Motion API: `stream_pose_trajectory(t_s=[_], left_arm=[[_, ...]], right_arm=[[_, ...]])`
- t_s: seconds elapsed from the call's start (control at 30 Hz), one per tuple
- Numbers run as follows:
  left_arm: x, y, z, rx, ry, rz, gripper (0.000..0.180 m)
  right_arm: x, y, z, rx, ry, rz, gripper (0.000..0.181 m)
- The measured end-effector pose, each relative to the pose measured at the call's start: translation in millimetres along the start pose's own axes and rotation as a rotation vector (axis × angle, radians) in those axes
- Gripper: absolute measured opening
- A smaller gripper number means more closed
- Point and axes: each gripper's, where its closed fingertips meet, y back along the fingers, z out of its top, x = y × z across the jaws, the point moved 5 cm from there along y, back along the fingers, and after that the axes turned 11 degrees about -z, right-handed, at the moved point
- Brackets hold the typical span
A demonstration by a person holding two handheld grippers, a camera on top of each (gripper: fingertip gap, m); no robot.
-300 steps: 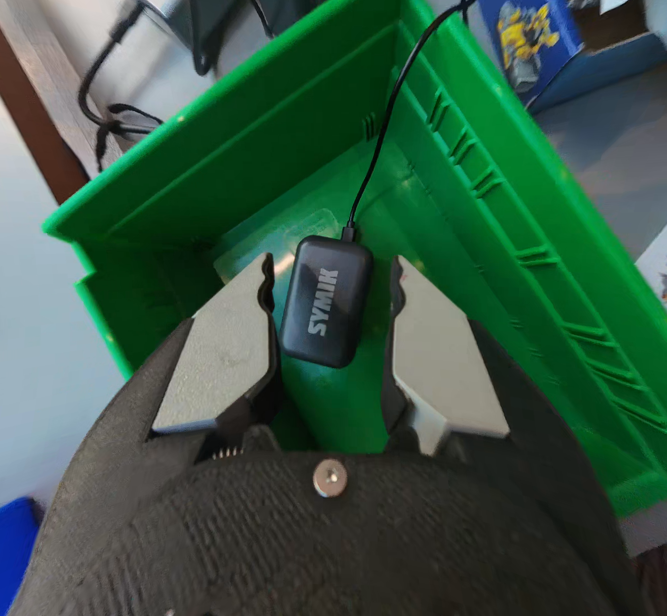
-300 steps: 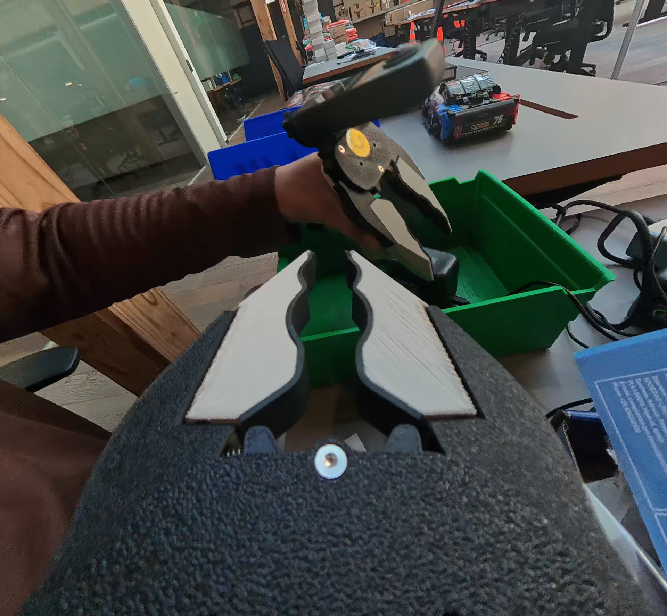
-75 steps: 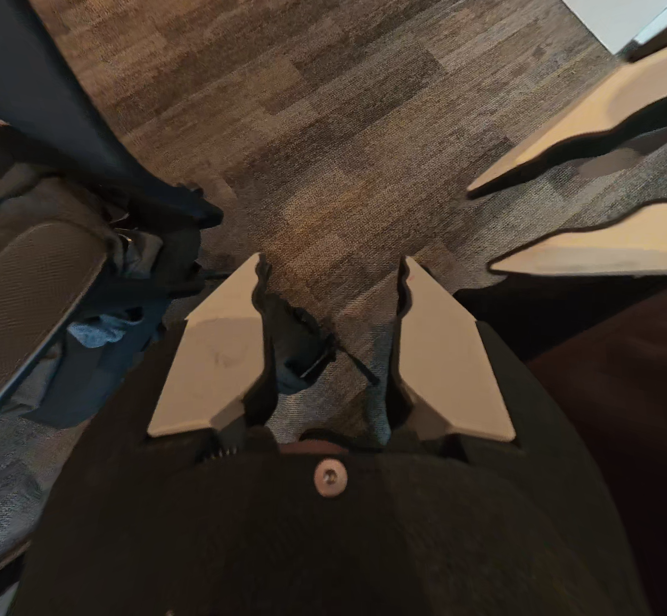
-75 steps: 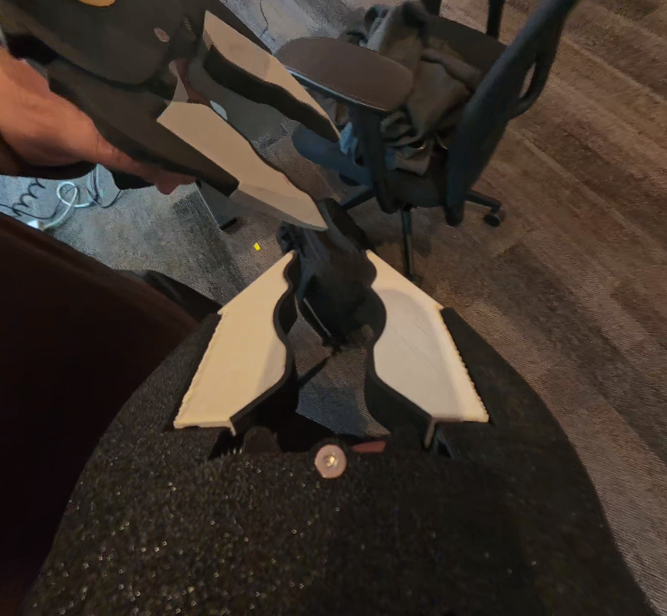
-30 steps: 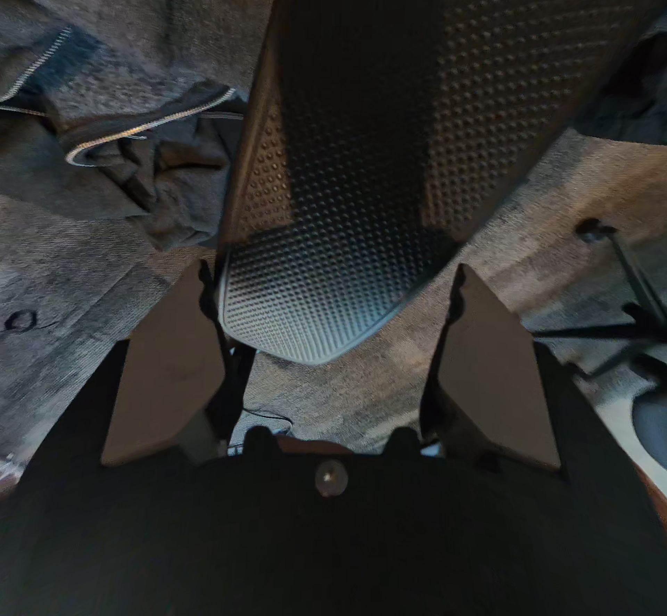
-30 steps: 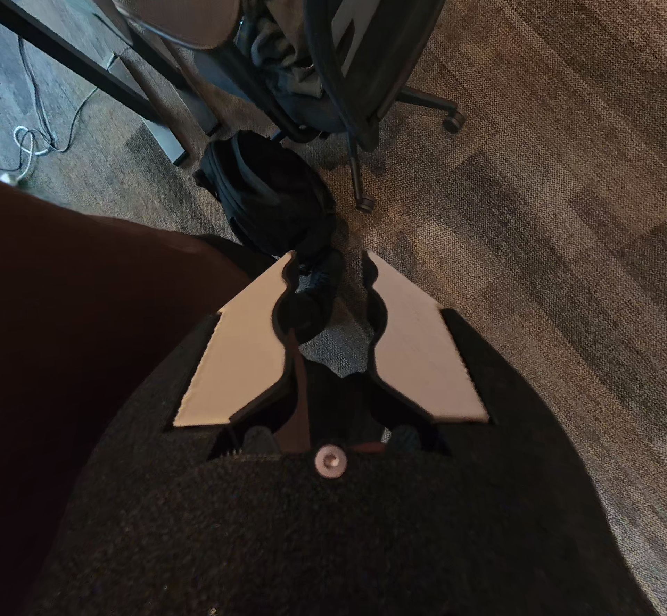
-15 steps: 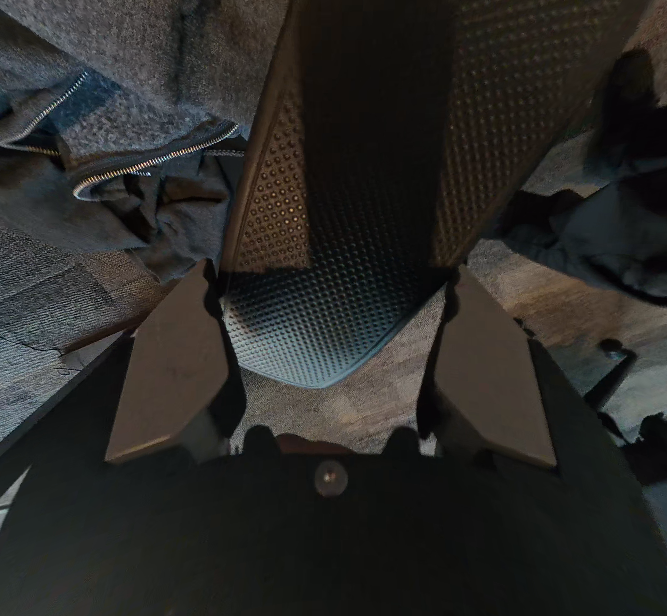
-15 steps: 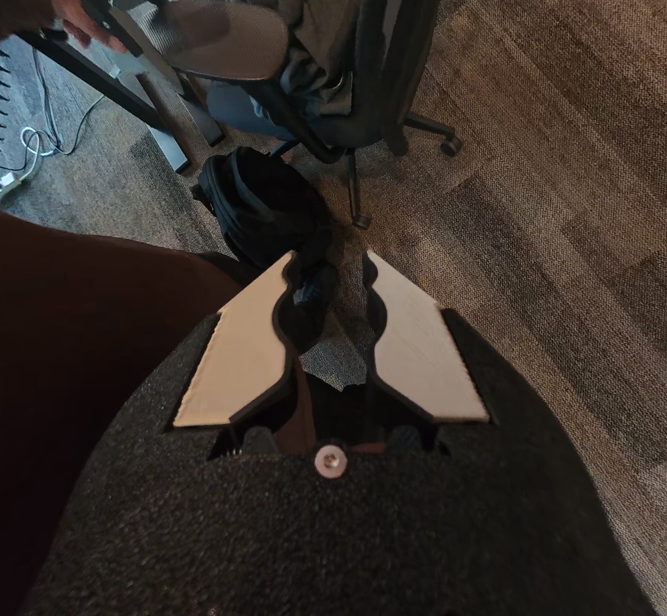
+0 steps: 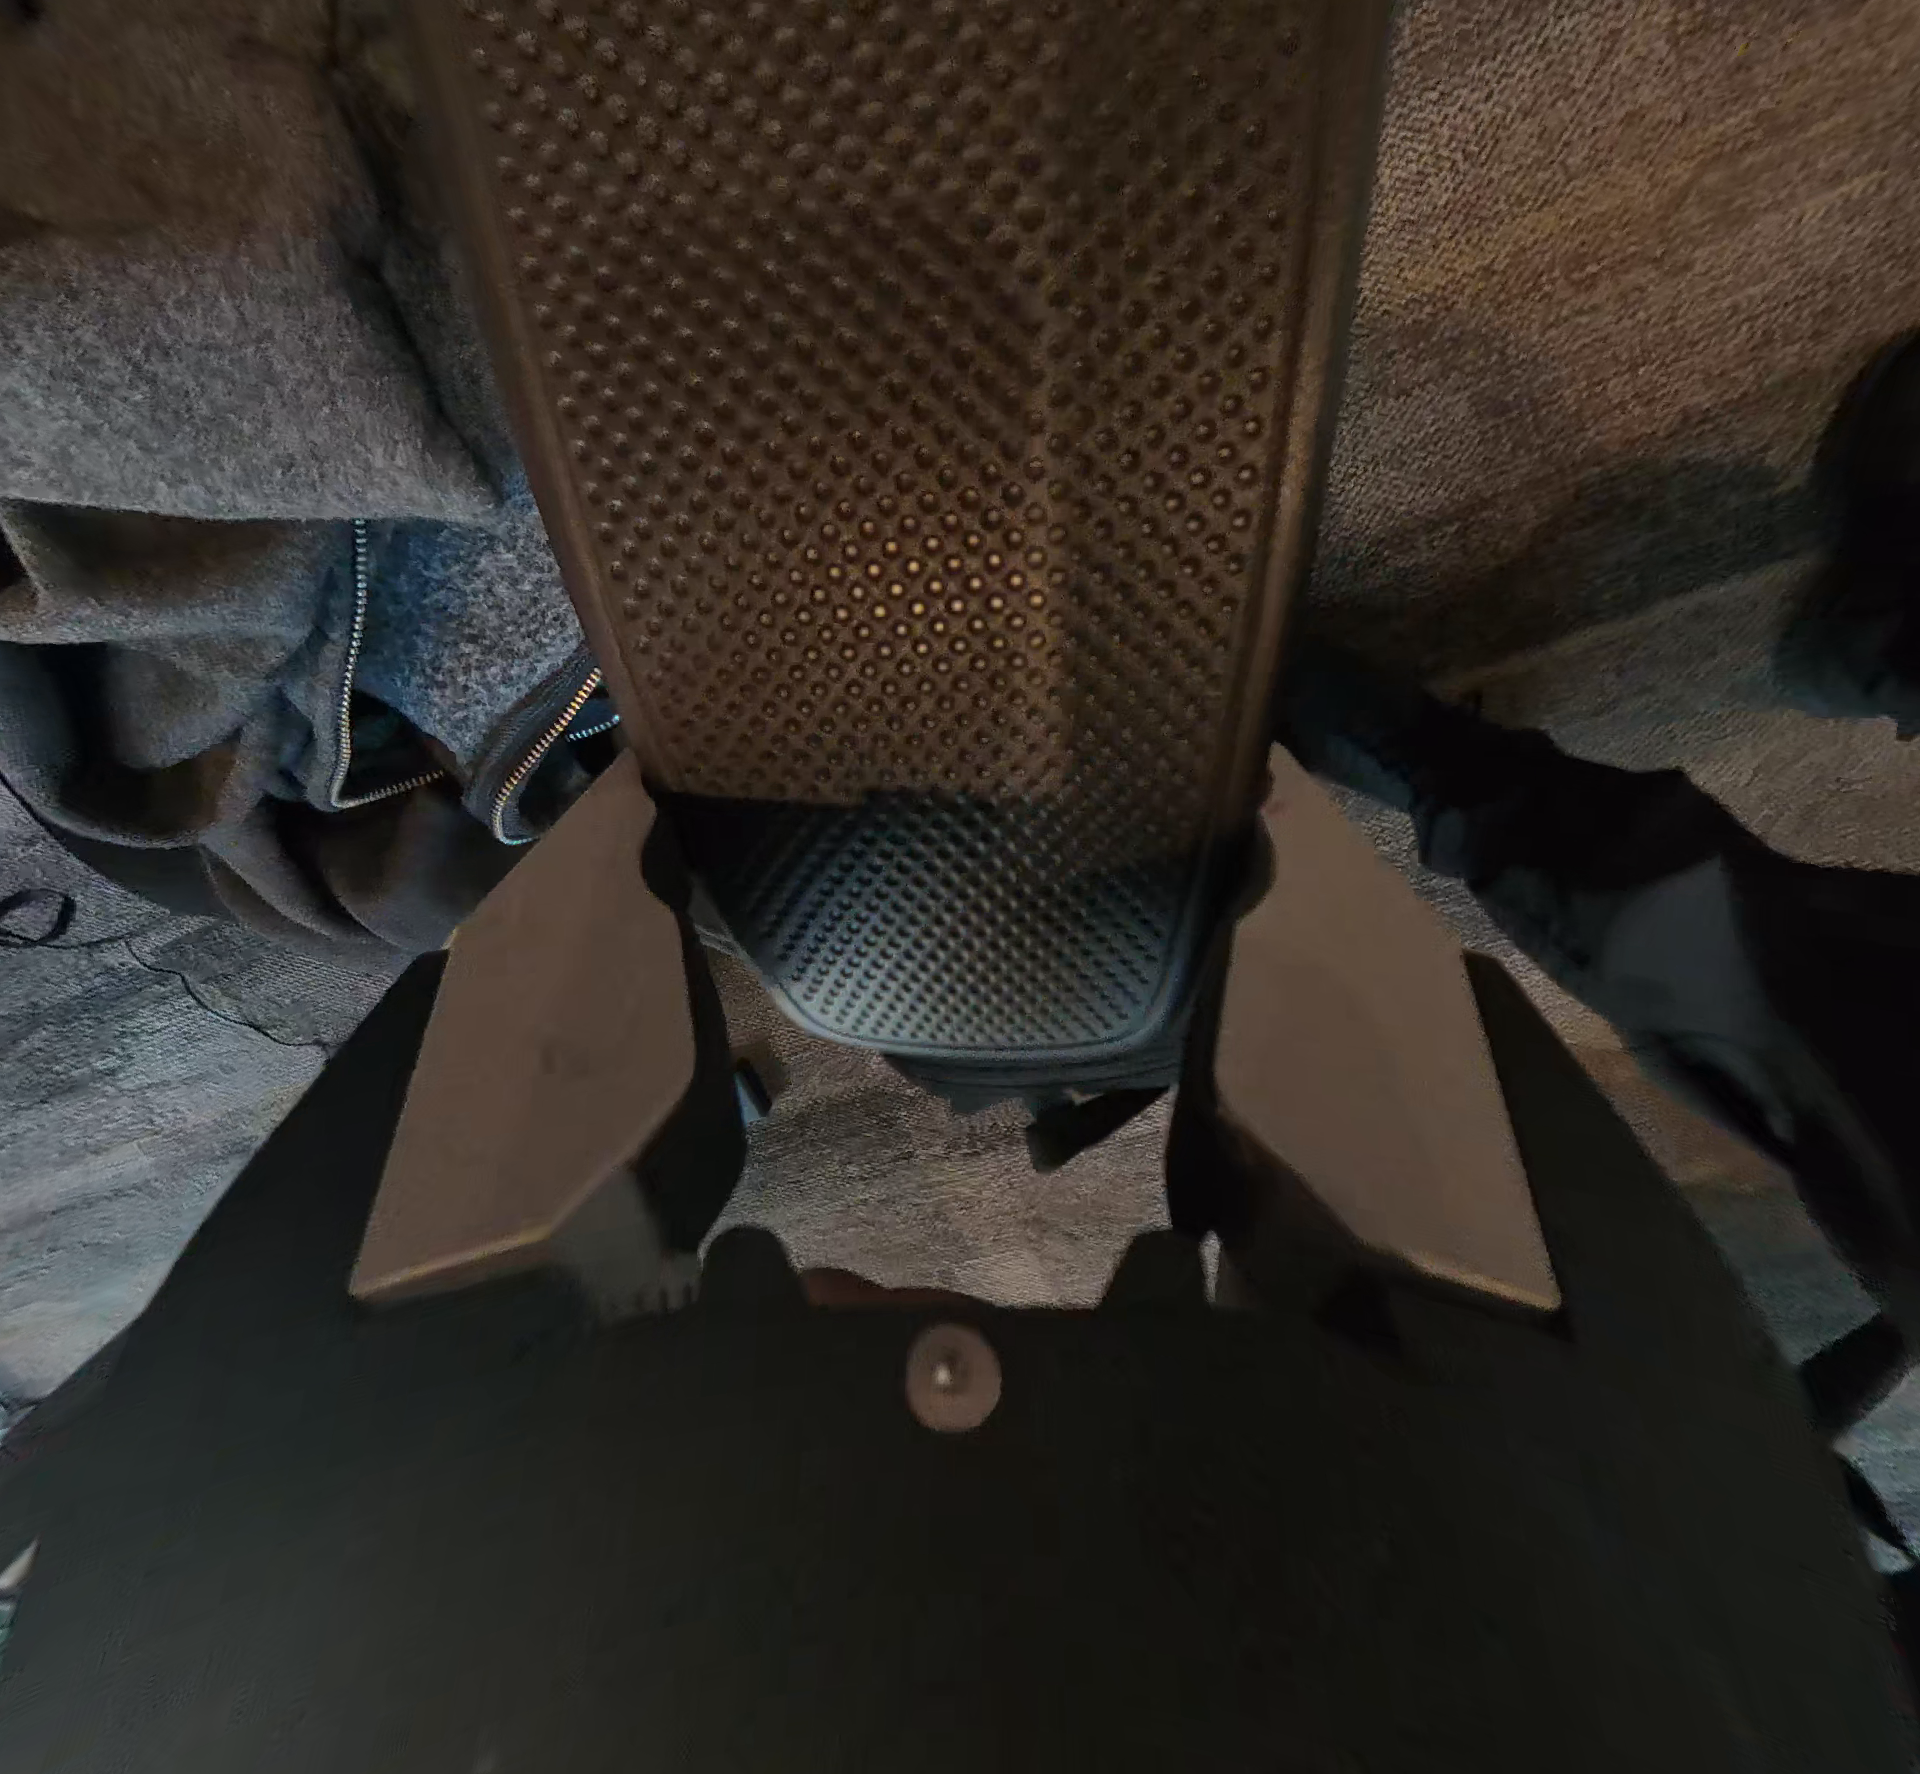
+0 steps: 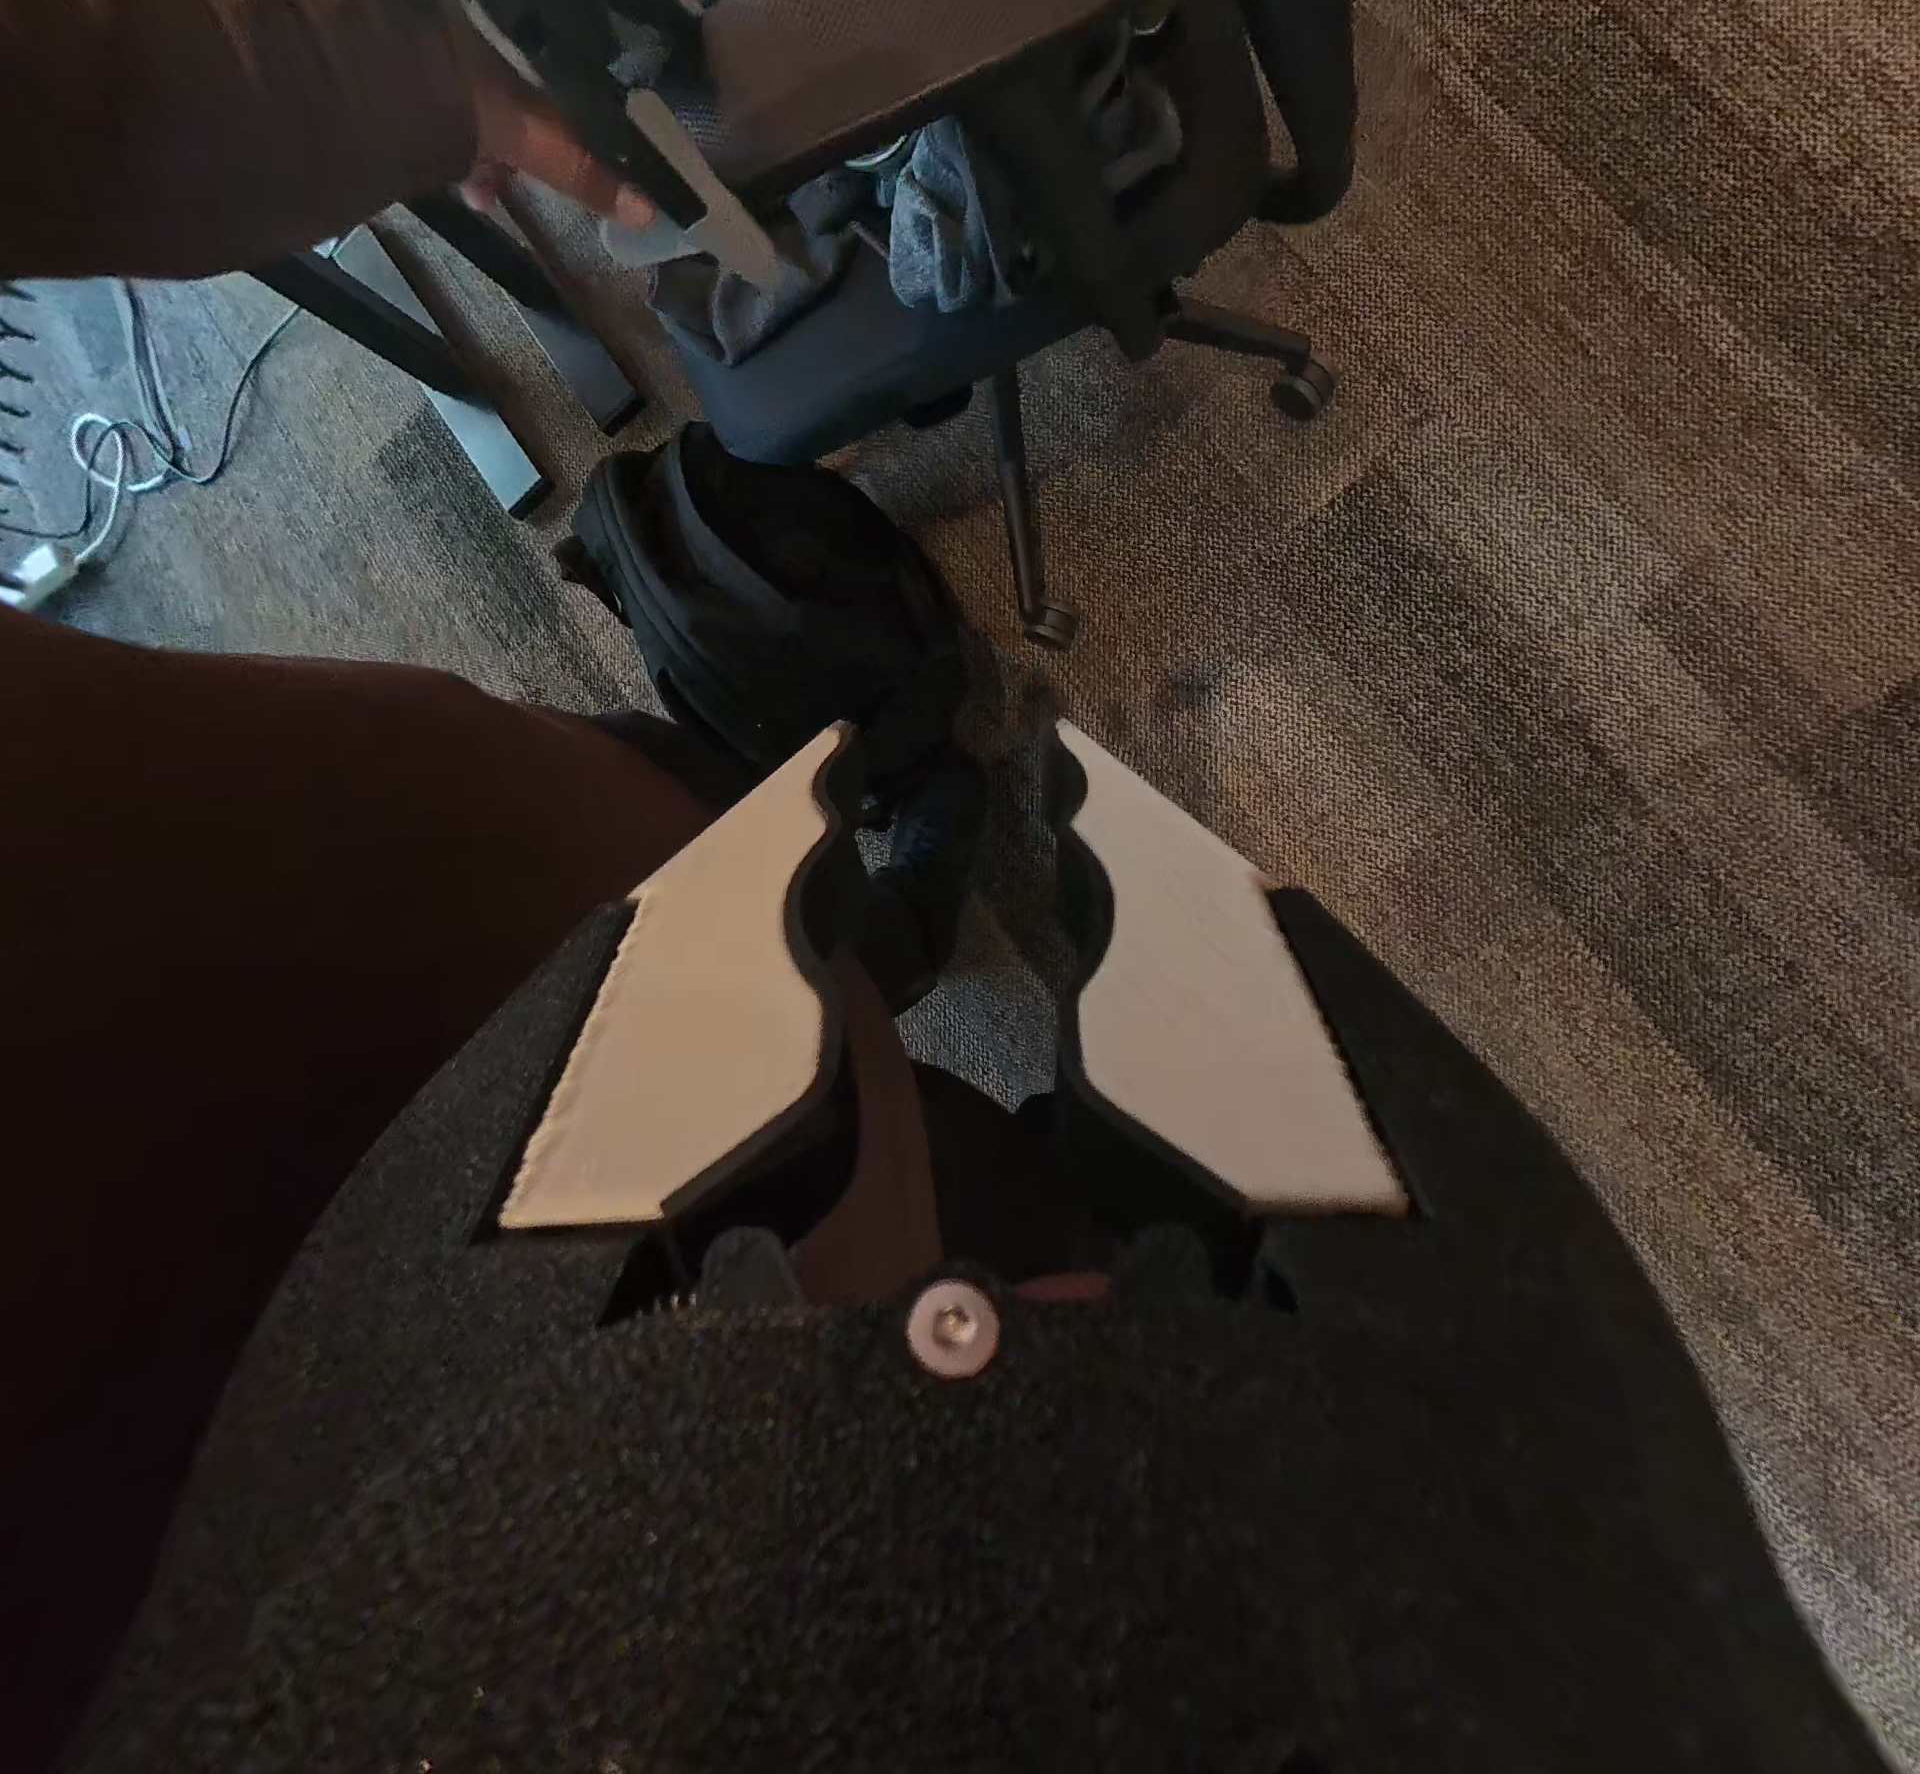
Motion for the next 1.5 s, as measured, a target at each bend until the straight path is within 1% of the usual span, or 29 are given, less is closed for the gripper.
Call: stream_pose_trajectory(t_s=[0.1, 0.23, 0.33, 0.6, 0.7, 0.77, 0.83, 0.93, 0.97, 1.03, 1.1, 1.23, 1.37, 1.5], left_arm=[[-4, -3, 17, -0.009, 0.026, -0.013, 0.105], [-9, -3, 31, -0.046, 0.033, -0.082, 0.1], [-10, -5, 39, -0.042, 0.042, -0.096, 0.1], [-11, -7, 49, -0.082, 0.08, -0.092, 0.1], [-11, -6, 48, -0.071, 0.107, -0.077, 0.099], [-12, -7, 47, -0.052, 0.149, -0.052, 0.098], [-14, -6, 47, -0.033, 0.223, -0.028, 0.097], [-21, 3, 40, 0.034, 0.379, 0.031, 0.088], [-27, 9, 39, 0.036, 0.433, 0.05, 0.086], [-41, 24, 39, 0.02, 0.521, 0.091, 0.082], [-58, 36, 41, 0.002, 0.587, 0.125, 0.086], [-99, 47, 46, -0.042, 0.637, 0.147, 0.085], [-144, 37, 35, -0.069, 0.741, 0.11, 0.083], [-182, 12, 19, -0.085, 0.848, 0.018, 0.076]], right_arm=[[-2, 3, -7, -0.006, -0.03, -0.011, 0.032], [-7, 4, -14, -0.012, -0.08, -0.019, 0.033], [-12, 2, -15, -0.015, -0.113, -0.018, 0.034], [-61, -8, -1, -0.035, -0.107, 0.0, 0.037], [-95, -19, 16, -0.063, -0.113, 0.039, 0.048], [-122, -29, 33, -0.083, -0.091, 0.069, 0.061], [-150, -39, 55, -0.12, -0.058, 0.113, 0.072], [-193, -48, 86, -0.157, 0.013, 0.179, 0.075], [-207, -49, 97, -0.162, 0.044, 0.201, 0.077], [-232, -47, 125, -0.183, 0.106, 0.246, 0.077], [-249, -47, 159, -0.198, 0.162, 0.301, 0.076], [-256, -58, 247, -0.262, 0.32, 0.363, 0.074], [-227, -83, 348, -0.337, 0.408, 0.377, 0.08], [-185, -113, 445, -0.417, 0.444, 0.348, 0.077]])
